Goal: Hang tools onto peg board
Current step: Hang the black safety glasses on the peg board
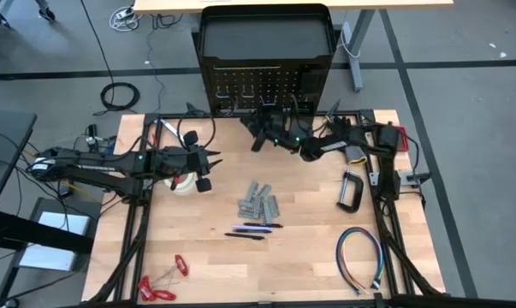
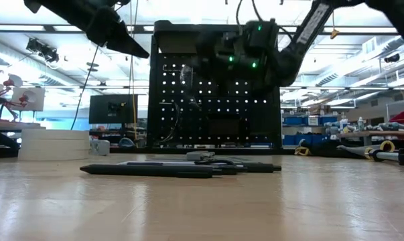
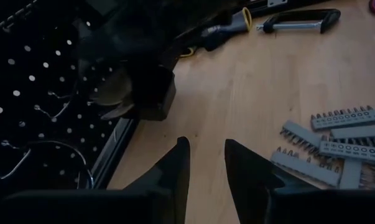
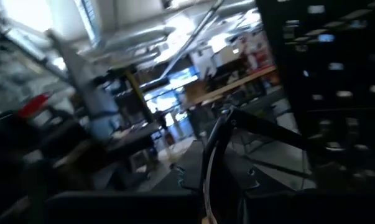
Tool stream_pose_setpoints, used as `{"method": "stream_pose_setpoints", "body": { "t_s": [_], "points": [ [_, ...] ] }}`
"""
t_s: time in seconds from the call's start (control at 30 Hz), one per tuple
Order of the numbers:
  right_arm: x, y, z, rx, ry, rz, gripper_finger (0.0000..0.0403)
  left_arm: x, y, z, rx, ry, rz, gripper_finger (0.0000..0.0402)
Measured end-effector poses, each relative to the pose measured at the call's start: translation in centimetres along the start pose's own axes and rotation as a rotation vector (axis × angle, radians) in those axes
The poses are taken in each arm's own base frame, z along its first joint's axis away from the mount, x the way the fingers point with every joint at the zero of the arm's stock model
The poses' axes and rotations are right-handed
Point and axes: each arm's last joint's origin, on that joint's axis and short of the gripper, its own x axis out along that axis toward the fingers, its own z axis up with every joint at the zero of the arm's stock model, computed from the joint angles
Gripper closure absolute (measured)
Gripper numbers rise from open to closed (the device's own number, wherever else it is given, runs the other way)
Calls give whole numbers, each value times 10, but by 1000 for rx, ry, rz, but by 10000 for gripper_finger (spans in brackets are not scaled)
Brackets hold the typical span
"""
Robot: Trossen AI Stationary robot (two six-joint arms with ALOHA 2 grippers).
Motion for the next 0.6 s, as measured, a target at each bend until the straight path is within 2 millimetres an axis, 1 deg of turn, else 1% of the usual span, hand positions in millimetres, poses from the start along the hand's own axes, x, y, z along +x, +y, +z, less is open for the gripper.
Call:
{"method": "stream_pose_setpoints", "body": {
  "t_s": [0.13, 0.3, 0.5, 0.6],
  "points": [
    [7, -19, 1, 46, -24, -42, 373, 0, 0, 0, 0, 0, 0, 295],
    [17, -26, 11, 44, -55, -43, 373, 0, 0, -1, 5, 9, -2, 295],
    [26, -44, 17, 71, 8, -131, 373, 0, 0, -1, 6, 8, -2, 295],
    [28, -50, 19, 83, 30, -159, 373, 0, 0, -1, 8, 10, -3, 295]
  ]
}}
